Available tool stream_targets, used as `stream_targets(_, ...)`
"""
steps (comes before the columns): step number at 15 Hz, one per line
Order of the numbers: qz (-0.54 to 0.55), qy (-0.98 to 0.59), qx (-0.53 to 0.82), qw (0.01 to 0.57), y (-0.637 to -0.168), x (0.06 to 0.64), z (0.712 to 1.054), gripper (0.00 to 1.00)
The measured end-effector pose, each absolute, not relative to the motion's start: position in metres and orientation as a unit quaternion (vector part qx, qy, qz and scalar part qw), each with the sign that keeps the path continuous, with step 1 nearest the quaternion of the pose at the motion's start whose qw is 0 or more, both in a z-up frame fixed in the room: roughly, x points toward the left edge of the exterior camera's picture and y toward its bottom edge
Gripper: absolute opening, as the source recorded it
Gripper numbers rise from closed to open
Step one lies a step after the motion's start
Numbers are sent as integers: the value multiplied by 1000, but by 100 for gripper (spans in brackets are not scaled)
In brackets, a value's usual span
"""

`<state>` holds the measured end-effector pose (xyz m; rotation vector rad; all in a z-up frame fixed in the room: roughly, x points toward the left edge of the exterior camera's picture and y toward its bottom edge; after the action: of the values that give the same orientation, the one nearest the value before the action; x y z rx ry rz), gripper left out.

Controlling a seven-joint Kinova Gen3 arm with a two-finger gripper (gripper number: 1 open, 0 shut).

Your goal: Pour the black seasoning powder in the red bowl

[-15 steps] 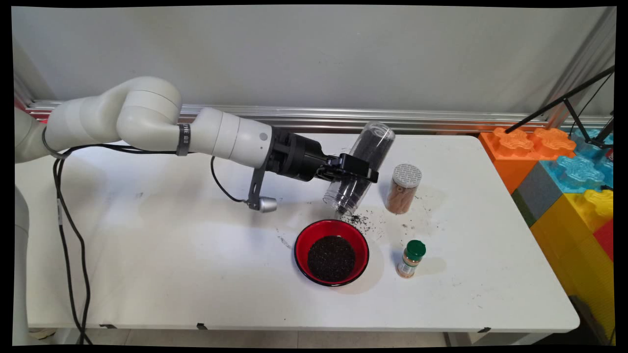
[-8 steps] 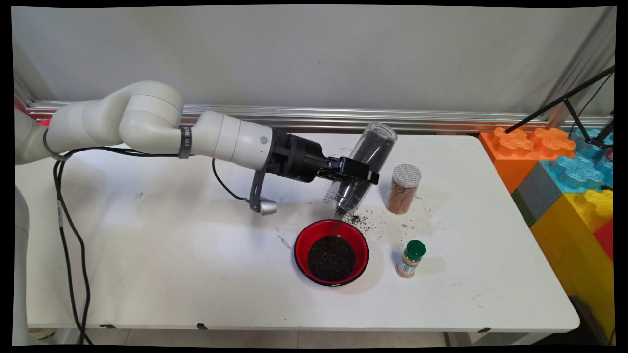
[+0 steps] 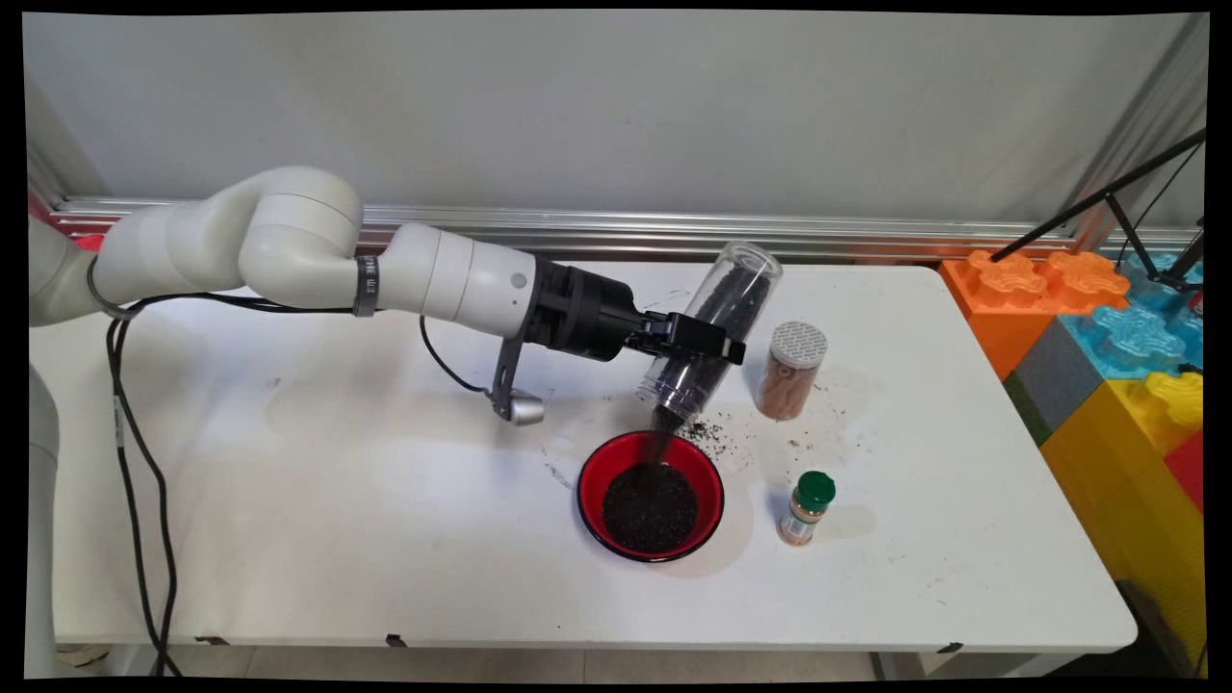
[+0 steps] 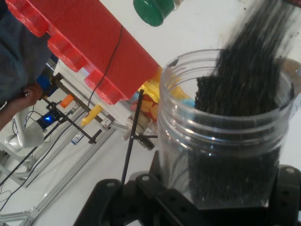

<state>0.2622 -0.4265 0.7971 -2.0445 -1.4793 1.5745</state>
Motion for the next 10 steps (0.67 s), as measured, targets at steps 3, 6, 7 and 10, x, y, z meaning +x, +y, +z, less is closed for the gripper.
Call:
stream_targets(3,530,-496,-683,84,-426,262,796,0)
stream_targets(6,533,-497,-680,85,-426,262,795,0)
stream_targets(7,534,-497,-679,85,-426,262,795,0)
stream_targets(10,537,-497,-676,86,-426,261,794,0)
